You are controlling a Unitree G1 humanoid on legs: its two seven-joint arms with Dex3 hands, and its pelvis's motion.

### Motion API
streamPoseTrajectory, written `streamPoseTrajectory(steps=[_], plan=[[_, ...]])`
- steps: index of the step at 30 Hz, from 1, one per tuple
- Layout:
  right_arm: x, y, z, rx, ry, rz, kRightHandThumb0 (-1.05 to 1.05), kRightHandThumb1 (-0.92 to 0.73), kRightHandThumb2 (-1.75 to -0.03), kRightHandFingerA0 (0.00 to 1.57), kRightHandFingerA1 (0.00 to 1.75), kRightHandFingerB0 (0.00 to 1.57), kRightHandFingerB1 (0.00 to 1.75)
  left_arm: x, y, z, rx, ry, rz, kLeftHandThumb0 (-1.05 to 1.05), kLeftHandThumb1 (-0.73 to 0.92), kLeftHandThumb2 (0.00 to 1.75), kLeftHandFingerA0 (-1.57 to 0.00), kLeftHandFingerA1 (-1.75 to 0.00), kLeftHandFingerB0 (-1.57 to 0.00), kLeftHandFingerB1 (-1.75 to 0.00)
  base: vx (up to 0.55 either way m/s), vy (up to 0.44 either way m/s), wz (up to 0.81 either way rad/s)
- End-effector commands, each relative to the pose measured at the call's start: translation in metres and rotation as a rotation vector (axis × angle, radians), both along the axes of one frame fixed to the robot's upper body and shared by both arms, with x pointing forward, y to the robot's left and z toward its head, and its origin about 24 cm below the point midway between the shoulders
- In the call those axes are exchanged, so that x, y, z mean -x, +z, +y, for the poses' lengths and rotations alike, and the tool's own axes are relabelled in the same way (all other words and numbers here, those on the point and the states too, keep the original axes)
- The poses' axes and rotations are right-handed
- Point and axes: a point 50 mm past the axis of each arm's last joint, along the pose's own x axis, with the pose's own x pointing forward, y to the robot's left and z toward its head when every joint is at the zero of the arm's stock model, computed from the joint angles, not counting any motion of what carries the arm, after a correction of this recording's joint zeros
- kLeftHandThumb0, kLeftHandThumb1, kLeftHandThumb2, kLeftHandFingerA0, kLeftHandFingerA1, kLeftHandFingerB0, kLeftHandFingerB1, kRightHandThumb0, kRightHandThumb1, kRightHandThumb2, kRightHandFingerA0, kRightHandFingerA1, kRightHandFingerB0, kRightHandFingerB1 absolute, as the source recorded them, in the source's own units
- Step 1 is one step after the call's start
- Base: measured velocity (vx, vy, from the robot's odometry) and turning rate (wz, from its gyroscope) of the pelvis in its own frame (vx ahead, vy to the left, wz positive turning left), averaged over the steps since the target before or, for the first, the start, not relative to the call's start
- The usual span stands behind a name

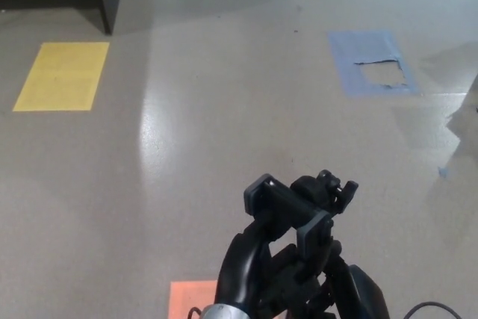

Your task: A phone stand is kept on the floor and the robot uses both its hands to grab it and uses its left hand to extend the phone stand by pulling it upwards

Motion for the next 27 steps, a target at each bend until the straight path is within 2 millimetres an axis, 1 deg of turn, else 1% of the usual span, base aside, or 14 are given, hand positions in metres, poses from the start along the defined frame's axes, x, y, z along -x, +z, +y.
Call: streamPoseTrajectory(steps=[1, 2, 5, 6, 11, 12, 13, 14, 15, 18, 20, 21, 22, 27], plan=[[-0.006, -0.006, 0.002, -0.206, -0.165, 0.129, -0.42, -0.05, -0.84, 1.4, 1.29, 1.46, 1.32, 0.001, 0.065, -0.077, 0.323, 0.031, -0.009, -0.23, 0.62, 0.58, -0.66, -0.52, -0.53, -0.44, 0.0, 0.0, 0.0], [-0.006, -0.005, 0.002, -0.155, -0.15, 0.113, -0.93, -0.4, -0.85, 1.54, 1.37, 1.57, 1.35, 0.001, 0.065, -0.077, 0.323, 0.03, -0.009, -0.23, 0.62, 0.58, -0.67, -0.53, -0.53, -0.44, 0.0, 0.0, 0.0], [0.0, -0.001, 0.006, -0.373, -0.149, 0.17, -0.79, -0.32, -0.97, 1.56, 1.39, 1.57, 1.35, 0.001, 0.067, -0.078, 0.312, 0.022, -0.025, -0.23, 0.62, 0.58, -0.69, -0.55, -0.54, -0.45, 0.0, 0.0, 0.0], [0.0, 0.0, 0.005, -0.274, -0.103, 0.122, -0.85, -0.39, -1.02, 1.53, 1.37, 1.47, 1.3, 0.0, 0.068, -0.078, 0.313, 0.022, -0.027, -0.23, 0.62, 0.58, -0.7, -0.56, -0.55, -0.45, 0.0, 0.0, 0.0], [-0.002, -0.009, 0.002, -0.33, -0.222, 0.237, -0.94, -0.41, -1.0, 1.5, 1.33, 1.37, 1.27, -0.001, 0.072, -0.08, 0.318, 0.018, -0.036, -0.24, 0.64, 0.59, -0.73, -0.6, -0.56, -0.46, 0.0, 0.0, 0.0], [-0.007, -0.009, 0.003, -0.129, -0.183, 0.251, -0.93, -0.53, -1.07, 1.28, 1.42, 1.15, 1.36, -0.002, 0.08, -0.083, 0.317, 0.022, -0.048, -0.28, 0.69, 0.6, -0.79, -0.74, -0.66, -0.52, 0.0, 0.0, 0.0], [-0.007, -0.008, 0.004, -0.157, -0.216, 0.237, -0.95, -0.45, -1.14, 1.53, 1.56, 1.47, 1.55, -0.002, 0.082, -0.084, 0.305, 0.021, -0.066, -0.34, 0.7, 0.61, -0.75, -1.19, -0.61, -1.06, 0.0, 0.0, 0.0], [-0.006, -0.008, 0.005, -0.219, -0.265, 0.22, -0.95, -0.45, -1.14, 1.53, 1.56, 1.47, 1.55, -0.002, 0.084, -0.084, 0.291, 0.019, -0.086, -0.34, 0.7, 0.61, -0.75, -1.19, -0.61, -1.06, 0.0, 0.0, 0.0], [-0.004, -0.006, 0.006, -0.357, -0.295, 0.196, -0.9, -0.36, -1.1, 1.57, 1.6, 1.57, 1.59, -0.003, 0.089, -0.085, 0.248, 0.033, -0.135, -0.28, 0.79, 0.53, -0.6, -1.74, -0.47, -1.63, 0.0, 0.0, 0.0], [-0.004, -0.007, 0.004, -0.33, -0.311, 0.203, -0.91, -0.39, -1.11, 1.57, 1.6, 1.57, 1.6, -0.001, 0.099, -0.087, 0.19, 0.046, -0.237, -0.02, 0.75, 0.62, -0.94, -1.75, -0.61, -1.75, 0.0, 0.0, 0.0], [-0.003, -0.006, 0.003, -0.355, -0.304, 0.187, -0.9, -0.37, -1.1, 1.56, 1.59, 1.56, 1.6, 0.002, 0.105, -0.089, 0.227, 0.034, -0.241, 0.0, 0.76, 0.62, -0.89, -1.75, -0.54, -1.75, 0.0, 0.0, 0.0], [-0.001, -0.005, 0.002, -0.367, -0.295, 0.165, -0.87, -0.3, -1.02, 1.57, 1.53, 1.57, 1.52, 0.005, 0.109, -0.092, 0.312, -0.011, -0.247, -0.06, 0.72, 0.67, -1.21, -1.74, -0.81, -1.51, 0.0, 0.0, 0.0], [0.0, -0.004, 0.002, -0.35, -0.292, 0.161, -0.88, -0.35, -1.07, 1.57, 1.59, 1.57, 1.59, 0.006, 0.111, -0.093, 0.333, -0.023, -0.254, -0.03, 0.69, 0.69, -0.83, -1.75, -0.6, -1.75, 0.0, 0.0, 0.0], [0.001, -0.005, -0.001, -0.304, -0.305, 0.147, -0.81, -0.3, -1.11, 1.57, 1.62, 1.57, 1.64, 0.01, 0.119, -0.101, 0.391, -0.043, -0.28, -0.12, 0.65, 0.71, -0.86, -1.75, -0.54, -1.75, 0.0, 0.0, 0.0]])
